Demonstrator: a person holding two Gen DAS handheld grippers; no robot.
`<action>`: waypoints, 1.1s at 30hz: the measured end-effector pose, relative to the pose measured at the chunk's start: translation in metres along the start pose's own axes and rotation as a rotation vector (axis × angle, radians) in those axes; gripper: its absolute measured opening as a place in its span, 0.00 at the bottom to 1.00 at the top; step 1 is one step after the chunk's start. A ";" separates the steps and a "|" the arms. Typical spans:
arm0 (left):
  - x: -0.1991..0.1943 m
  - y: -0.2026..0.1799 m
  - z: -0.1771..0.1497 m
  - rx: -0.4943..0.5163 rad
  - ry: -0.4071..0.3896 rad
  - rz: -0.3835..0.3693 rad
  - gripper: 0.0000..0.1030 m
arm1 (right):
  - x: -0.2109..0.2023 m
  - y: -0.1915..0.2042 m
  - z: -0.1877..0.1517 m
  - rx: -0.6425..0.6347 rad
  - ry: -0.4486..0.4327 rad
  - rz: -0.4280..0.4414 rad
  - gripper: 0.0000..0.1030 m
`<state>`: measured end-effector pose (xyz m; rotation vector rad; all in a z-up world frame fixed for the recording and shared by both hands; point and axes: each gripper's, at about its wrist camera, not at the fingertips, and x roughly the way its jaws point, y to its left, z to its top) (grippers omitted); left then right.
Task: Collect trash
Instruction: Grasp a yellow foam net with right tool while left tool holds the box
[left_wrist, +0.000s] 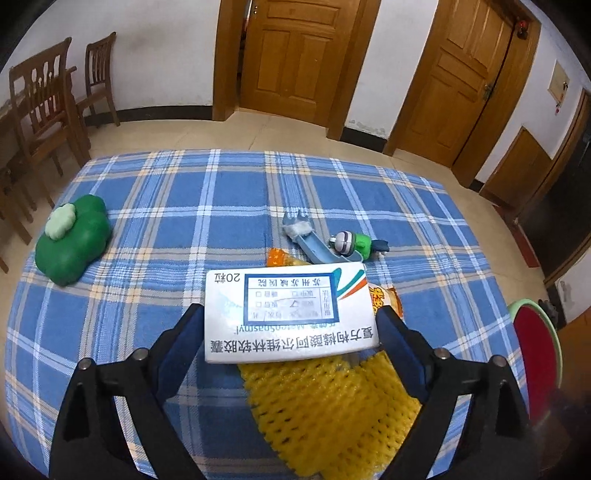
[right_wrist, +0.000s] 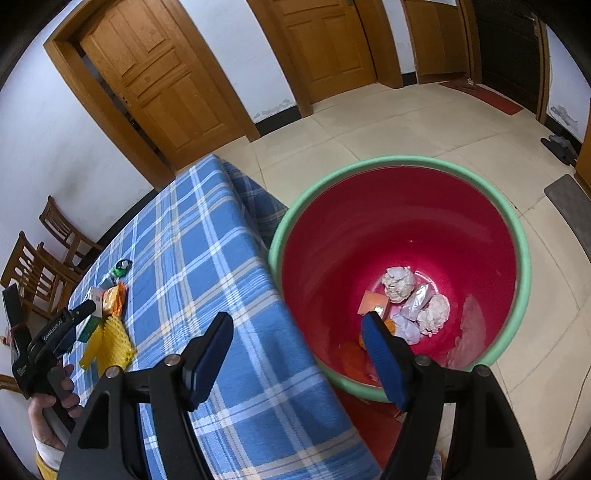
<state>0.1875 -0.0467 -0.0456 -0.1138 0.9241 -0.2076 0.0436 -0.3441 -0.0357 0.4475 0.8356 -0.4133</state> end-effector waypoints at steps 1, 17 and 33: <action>-0.001 0.000 0.000 0.006 -0.005 -0.014 0.89 | 0.000 0.002 0.000 -0.005 0.002 0.002 0.72; -0.069 0.009 -0.009 -0.009 -0.126 -0.025 0.89 | 0.003 0.066 -0.007 -0.165 0.018 0.133 0.72; -0.095 0.062 -0.059 -0.088 -0.111 0.090 0.89 | 0.047 0.161 -0.036 -0.393 0.130 0.238 0.58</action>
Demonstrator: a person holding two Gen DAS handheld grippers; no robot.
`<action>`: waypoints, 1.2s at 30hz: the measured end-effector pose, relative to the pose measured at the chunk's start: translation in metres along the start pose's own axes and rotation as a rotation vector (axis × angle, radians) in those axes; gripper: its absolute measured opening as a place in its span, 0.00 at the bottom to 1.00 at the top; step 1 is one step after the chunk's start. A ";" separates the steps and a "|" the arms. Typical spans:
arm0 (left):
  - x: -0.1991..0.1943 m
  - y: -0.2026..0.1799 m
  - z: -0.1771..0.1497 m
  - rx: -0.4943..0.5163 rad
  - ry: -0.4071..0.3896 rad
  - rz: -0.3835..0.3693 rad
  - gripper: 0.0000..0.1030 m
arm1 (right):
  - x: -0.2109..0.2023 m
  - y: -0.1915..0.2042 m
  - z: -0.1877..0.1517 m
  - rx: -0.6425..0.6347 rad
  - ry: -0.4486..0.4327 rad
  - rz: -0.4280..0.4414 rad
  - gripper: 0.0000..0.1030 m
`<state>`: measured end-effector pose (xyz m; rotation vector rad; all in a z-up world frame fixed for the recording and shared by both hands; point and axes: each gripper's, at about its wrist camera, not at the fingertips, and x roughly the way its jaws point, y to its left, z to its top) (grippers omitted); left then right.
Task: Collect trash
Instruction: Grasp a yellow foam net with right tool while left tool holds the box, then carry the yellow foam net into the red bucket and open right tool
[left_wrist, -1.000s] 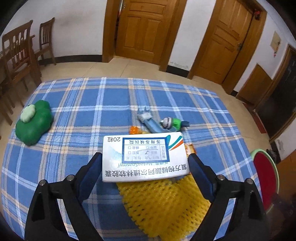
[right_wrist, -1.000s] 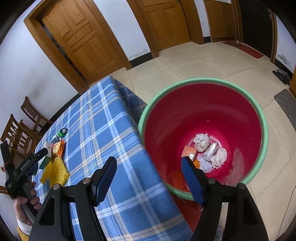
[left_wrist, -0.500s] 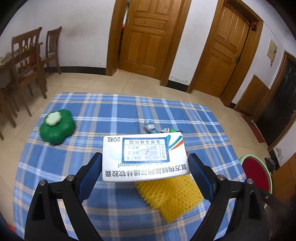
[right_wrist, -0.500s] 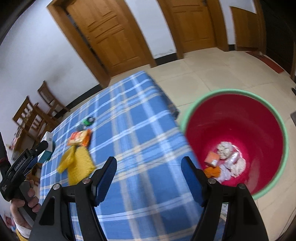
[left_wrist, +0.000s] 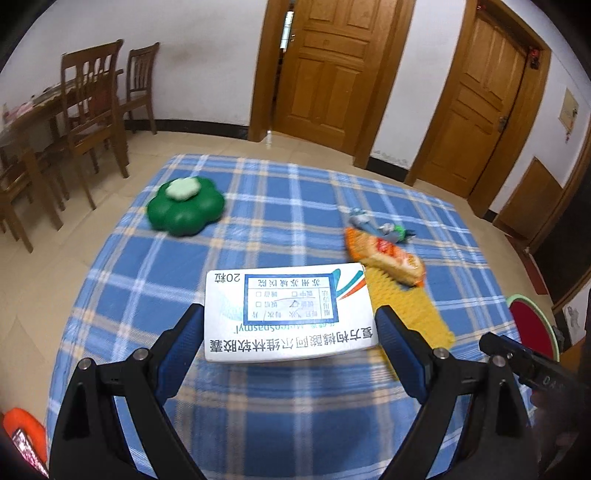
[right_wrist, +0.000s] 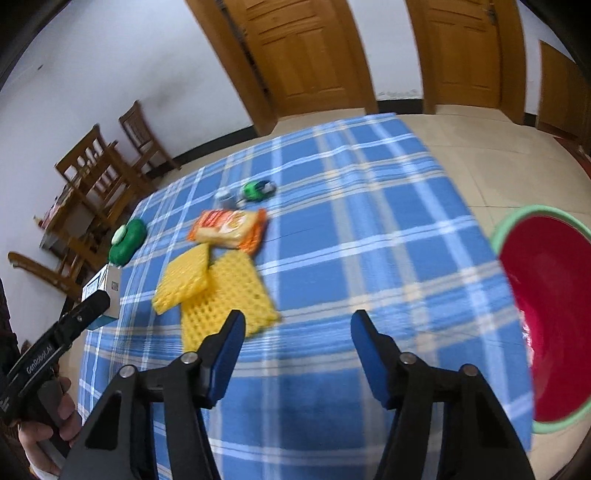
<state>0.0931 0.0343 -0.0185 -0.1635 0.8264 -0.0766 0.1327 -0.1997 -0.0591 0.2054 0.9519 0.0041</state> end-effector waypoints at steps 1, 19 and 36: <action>0.000 0.003 -0.001 -0.003 0.001 0.008 0.89 | 0.003 0.003 0.000 -0.006 0.006 0.004 0.57; 0.004 0.020 -0.012 -0.026 0.016 0.071 0.89 | 0.034 0.024 -0.001 -0.075 0.042 0.047 0.18; -0.007 0.005 -0.013 0.004 0.004 0.046 0.89 | -0.027 -0.003 -0.015 0.002 -0.086 0.064 0.11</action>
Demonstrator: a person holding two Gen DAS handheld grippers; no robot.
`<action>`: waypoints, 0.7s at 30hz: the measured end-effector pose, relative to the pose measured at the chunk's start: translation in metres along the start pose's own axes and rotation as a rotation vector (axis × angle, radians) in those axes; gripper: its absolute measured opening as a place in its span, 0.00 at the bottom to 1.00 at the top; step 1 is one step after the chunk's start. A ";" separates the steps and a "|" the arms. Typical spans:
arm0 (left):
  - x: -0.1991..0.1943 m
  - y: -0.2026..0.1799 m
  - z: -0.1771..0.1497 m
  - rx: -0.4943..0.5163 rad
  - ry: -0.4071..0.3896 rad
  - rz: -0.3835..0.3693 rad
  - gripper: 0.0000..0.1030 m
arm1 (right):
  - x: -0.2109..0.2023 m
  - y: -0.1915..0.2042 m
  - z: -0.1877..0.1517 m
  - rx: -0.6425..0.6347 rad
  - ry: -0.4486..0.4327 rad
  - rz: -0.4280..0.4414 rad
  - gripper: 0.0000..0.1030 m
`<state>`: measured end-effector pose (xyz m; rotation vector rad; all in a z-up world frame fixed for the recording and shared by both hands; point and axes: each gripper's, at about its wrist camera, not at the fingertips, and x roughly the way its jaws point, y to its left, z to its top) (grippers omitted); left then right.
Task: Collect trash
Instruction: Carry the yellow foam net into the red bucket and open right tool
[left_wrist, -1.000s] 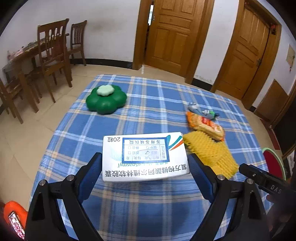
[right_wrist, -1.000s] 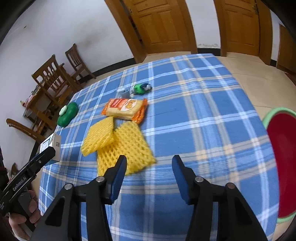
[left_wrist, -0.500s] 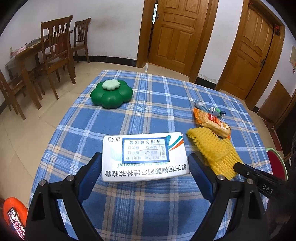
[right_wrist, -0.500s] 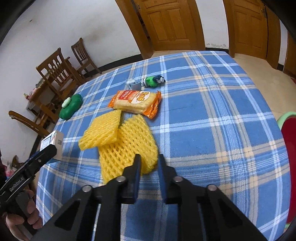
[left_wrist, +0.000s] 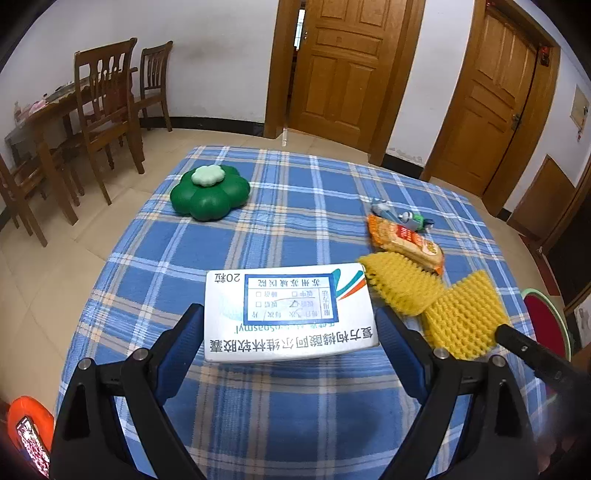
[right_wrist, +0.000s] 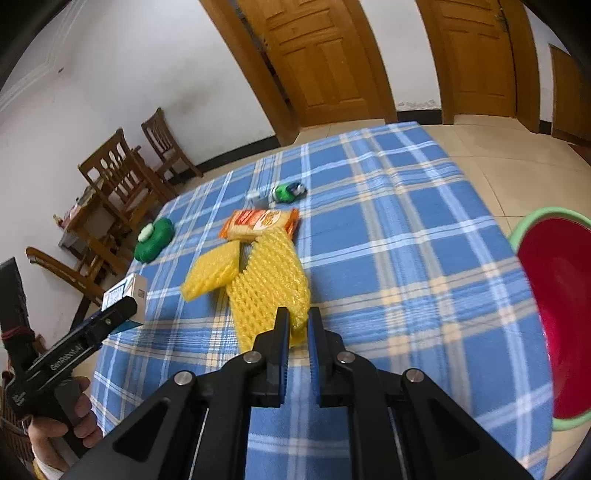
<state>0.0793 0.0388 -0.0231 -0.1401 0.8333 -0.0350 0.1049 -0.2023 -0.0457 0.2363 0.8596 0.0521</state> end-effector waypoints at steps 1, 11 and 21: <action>-0.001 -0.002 0.000 0.004 -0.001 -0.003 0.89 | -0.004 -0.002 0.000 0.004 -0.010 -0.004 0.11; -0.015 -0.023 0.000 0.041 -0.014 -0.040 0.89 | -0.048 -0.028 -0.002 0.068 -0.112 -0.037 0.11; -0.022 -0.054 0.004 0.088 -0.009 -0.114 0.89 | -0.086 -0.062 0.000 0.136 -0.206 -0.096 0.11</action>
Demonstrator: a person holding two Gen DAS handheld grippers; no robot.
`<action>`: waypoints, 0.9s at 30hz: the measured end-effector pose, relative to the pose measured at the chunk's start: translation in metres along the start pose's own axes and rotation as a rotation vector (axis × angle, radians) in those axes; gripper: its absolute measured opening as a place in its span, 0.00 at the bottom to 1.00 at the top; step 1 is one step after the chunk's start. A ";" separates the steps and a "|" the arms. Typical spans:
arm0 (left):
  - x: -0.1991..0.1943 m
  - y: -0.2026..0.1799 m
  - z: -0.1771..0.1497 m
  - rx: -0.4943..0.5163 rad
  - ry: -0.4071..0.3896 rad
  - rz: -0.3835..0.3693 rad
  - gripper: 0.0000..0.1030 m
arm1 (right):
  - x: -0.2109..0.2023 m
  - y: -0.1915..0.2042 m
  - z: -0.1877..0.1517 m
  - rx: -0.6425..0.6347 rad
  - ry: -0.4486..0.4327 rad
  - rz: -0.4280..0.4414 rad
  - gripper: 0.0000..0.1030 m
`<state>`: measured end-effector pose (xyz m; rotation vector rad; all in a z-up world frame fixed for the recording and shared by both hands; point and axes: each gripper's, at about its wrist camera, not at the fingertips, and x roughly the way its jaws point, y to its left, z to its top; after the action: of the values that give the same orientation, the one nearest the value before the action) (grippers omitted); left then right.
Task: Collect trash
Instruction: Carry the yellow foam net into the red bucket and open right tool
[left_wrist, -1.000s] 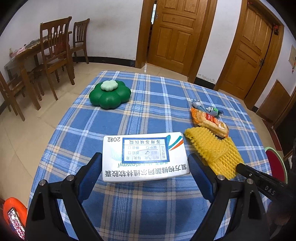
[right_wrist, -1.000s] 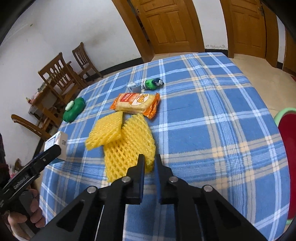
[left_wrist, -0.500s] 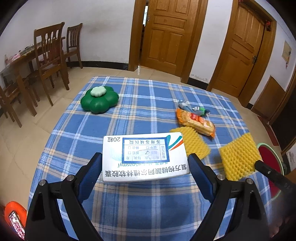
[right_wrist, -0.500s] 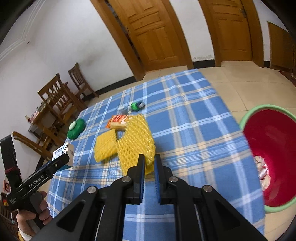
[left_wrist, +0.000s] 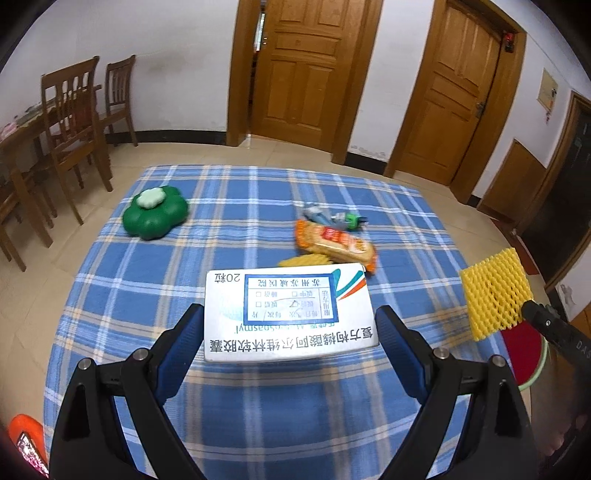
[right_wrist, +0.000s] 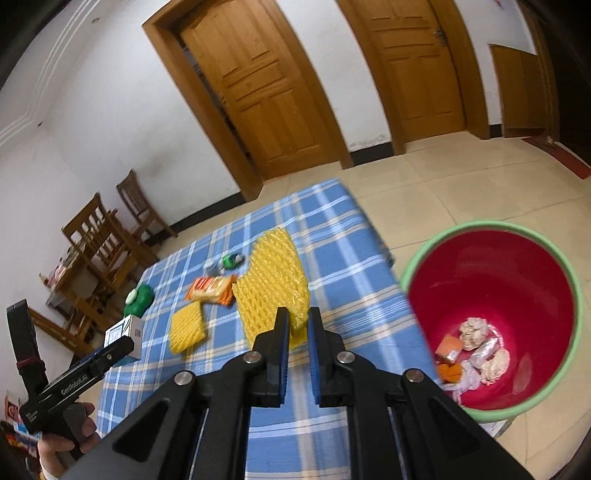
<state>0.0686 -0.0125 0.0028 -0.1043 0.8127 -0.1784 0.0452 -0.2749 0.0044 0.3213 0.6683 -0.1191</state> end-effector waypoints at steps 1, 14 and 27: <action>0.000 -0.003 0.001 0.005 0.001 -0.009 0.89 | -0.003 -0.004 0.002 0.007 -0.009 -0.008 0.11; 0.002 -0.064 0.008 0.104 0.016 -0.121 0.89 | -0.028 -0.062 0.010 0.118 -0.072 -0.107 0.11; 0.018 -0.133 0.005 0.221 0.063 -0.217 0.89 | -0.041 -0.124 0.008 0.242 -0.082 -0.208 0.11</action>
<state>0.0686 -0.1459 0.0152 0.0224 0.8390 -0.4767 -0.0077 -0.3946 0.0045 0.4758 0.6056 -0.4119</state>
